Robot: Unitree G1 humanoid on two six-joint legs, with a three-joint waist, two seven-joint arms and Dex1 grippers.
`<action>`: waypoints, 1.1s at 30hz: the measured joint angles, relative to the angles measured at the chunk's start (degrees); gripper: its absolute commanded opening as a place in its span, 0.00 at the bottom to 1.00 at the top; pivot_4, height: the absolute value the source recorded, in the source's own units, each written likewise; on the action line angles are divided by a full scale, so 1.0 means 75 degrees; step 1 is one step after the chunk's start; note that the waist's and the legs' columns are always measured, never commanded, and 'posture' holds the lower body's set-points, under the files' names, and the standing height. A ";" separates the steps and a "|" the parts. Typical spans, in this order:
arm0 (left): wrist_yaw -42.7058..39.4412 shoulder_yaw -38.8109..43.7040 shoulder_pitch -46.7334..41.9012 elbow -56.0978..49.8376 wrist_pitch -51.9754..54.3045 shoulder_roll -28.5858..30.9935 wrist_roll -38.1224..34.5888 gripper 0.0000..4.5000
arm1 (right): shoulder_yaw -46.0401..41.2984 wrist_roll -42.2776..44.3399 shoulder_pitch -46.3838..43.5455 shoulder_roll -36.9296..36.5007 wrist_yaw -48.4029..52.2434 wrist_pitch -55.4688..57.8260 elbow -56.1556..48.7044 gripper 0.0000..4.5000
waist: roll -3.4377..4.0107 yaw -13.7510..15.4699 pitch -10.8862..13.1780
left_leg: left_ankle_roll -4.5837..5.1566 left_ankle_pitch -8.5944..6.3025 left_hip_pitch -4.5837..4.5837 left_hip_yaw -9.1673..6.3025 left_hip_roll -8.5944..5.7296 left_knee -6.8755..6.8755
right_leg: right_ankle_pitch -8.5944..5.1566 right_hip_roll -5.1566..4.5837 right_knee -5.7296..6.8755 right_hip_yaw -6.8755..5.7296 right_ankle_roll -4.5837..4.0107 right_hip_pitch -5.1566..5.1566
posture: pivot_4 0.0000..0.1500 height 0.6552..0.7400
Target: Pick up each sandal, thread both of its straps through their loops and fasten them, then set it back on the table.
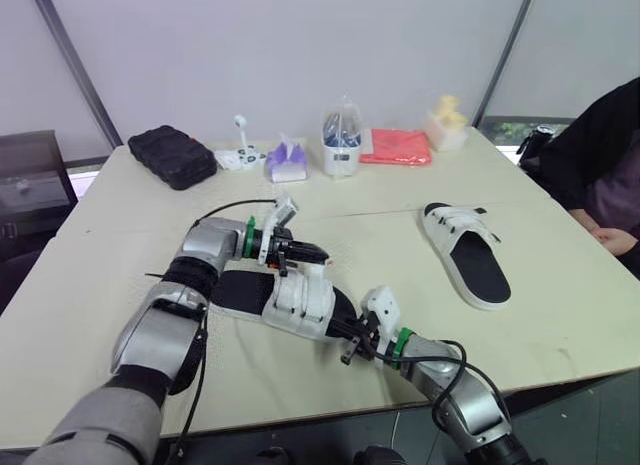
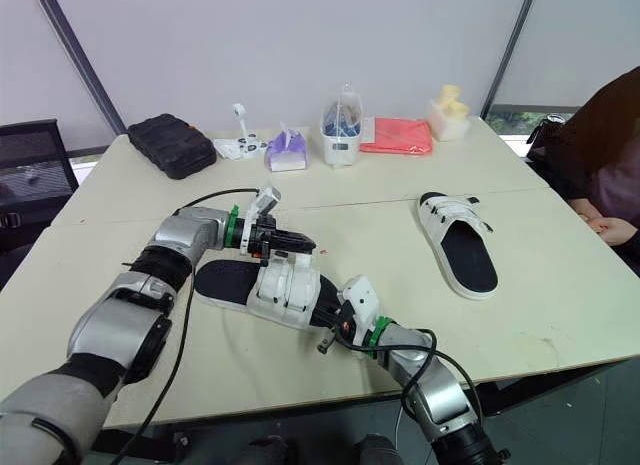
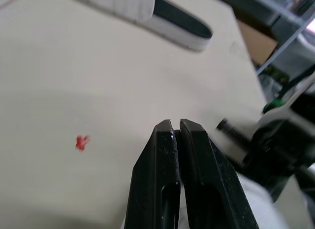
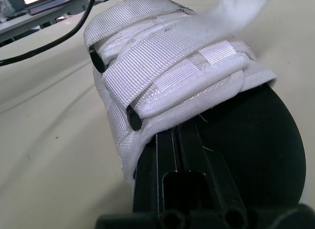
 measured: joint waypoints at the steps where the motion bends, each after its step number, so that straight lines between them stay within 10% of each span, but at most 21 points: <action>1: -0.0041 -0.0017 -0.0066 0.0203 -0.0187 -0.0052 0.0092 0.01 | -0.0002 -0.0005 0.0018 0.0001 -0.0022 0.0000 -0.0017 0.00 | 0.0000 0.0000 -0.0001 | 0.0000 0.0000 0.0000 0.0000 0.0000 0.0000 | 0.0001 0.0000 0.0000 0.0000 0.0003 0.0000 | 1.00 1.00; 6: -0.0103 -0.0051 -0.0306 0.0922 -0.0983 -0.0268 0.0686 0.08 | 0.0002 -0.0015 0.0125 0.0057 -0.0183 0.0003 -0.0092 0.00 | -0.0005 0.0000 -0.0004 | 0.0000 0.0000 0.0001 0.0000 -0.0001 0.0004 | 0.0001 0.0000 0.0000 -0.0003 0.0008 0.0008 | 1.00 1.00; 15: 0.0415 0.0286 -0.0342 0.1503 -0.1360 -0.0404 0.1185 0.99 | -0.0007 -0.0018 0.0198 0.0057 -0.0215 0.0018 -0.0204 0.00 | -0.0007 -0.0007 -0.0003 | 0.0001 0.0000 0.0000 -0.0002 -0.0004 0.0002 | -0.0009 0.0010 0.0007 -0.0009 0.0026 0.0006 | 1.00 1.00; 24: 0.1223 0.1804 -0.0580 0.1280 -0.0972 -0.0023 0.0539 0.99 | -0.0091 -0.0092 0.0233 -0.0273 -0.0294 0.0268 -0.0701 0.00 | -0.0022 -0.0017 0.0012 | 0.0001 0.0000 -0.0021 -0.0008 -0.0013 0.0008 | -0.0008 0.0005 0.0012 -0.0014 0.0032 -0.0011 | 1.00 1.00; 33: 0.3592 0.3106 0.2414 -0.4007 0.0059 -0.0053 -0.0408 0.99 | -0.1255 -0.0035 0.0126 -0.1267 -0.0402 0.0737 -0.1337 0.00 | -0.0015 -0.0002 0.0016 | 0.0000 0.0000 -0.0037 -0.0007 -0.0016 0.0003 | -0.0003 -0.0018 0.0016 0.0019 0.0030 -0.0035 | 1.00 1.00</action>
